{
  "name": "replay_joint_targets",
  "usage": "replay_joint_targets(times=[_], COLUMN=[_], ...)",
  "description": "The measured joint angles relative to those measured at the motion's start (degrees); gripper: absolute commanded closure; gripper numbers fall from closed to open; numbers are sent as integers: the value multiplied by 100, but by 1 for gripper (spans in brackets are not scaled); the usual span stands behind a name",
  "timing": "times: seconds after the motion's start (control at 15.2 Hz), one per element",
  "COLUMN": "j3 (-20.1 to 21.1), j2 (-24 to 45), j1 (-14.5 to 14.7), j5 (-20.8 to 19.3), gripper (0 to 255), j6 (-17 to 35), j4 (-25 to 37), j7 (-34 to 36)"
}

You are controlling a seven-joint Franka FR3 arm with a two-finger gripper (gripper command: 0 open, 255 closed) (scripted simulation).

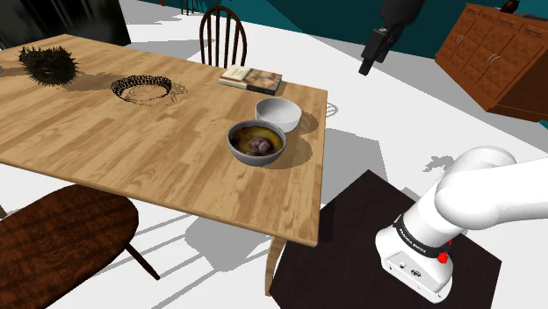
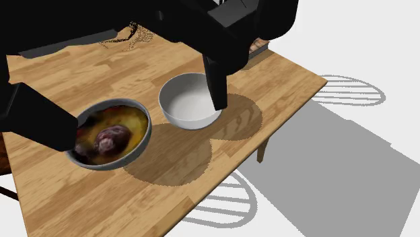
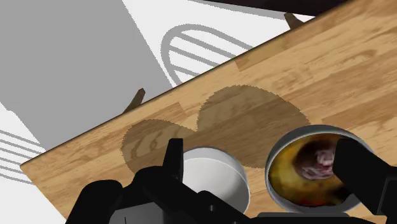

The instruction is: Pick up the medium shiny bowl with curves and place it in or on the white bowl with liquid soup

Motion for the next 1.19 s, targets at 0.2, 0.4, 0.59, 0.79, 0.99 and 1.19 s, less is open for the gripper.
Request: replay_joint_targets(times=[0.2,0.4,0.59,0.79,0.99,1.19], j3=[30,93,200,273,367,452], j2=[158,546,987,1532,2126,2735], j1=[5,9,24,11,1,-16], j5=[10,20,37,14,-30,-104], gripper=[0,0,0,0,0,0], j6=[222,736,1252,1762,2267,2687], j4=[-76,-214,-305,-279,-207,-33], j7=[49,151,305,420,571,720])
